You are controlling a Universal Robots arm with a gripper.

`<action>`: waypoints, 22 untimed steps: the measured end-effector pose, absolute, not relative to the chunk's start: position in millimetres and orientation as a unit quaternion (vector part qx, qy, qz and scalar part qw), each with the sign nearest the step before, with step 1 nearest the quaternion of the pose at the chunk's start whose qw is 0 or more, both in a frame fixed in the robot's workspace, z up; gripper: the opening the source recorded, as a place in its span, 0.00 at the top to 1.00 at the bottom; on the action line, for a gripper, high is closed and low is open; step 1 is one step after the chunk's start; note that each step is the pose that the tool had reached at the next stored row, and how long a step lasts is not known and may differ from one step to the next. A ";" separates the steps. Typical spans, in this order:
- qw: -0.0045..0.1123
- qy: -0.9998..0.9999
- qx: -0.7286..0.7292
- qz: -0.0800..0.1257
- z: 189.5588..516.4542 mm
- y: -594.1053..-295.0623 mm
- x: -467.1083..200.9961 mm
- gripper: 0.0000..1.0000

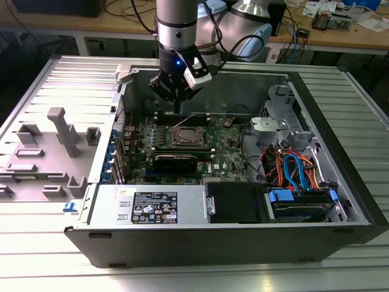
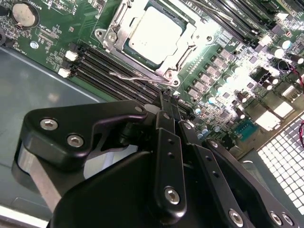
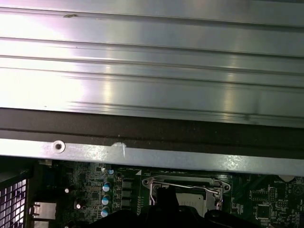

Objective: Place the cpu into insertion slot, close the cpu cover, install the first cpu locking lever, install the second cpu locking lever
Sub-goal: 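Install the first cpu locking lever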

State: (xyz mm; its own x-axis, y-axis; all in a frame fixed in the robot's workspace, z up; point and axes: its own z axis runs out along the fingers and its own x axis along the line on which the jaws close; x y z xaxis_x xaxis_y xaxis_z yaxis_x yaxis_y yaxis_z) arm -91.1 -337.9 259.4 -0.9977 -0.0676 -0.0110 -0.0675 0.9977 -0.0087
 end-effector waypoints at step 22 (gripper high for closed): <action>0.006 1.000 -0.030 -0.006 237.8 -331.3 -76.7 0.89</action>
State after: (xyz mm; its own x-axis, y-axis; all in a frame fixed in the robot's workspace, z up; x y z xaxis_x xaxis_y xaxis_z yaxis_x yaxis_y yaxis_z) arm -76.7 -331.3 237.8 -0.9981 -0.0606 -0.0109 -0.0605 0.9981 -0.0118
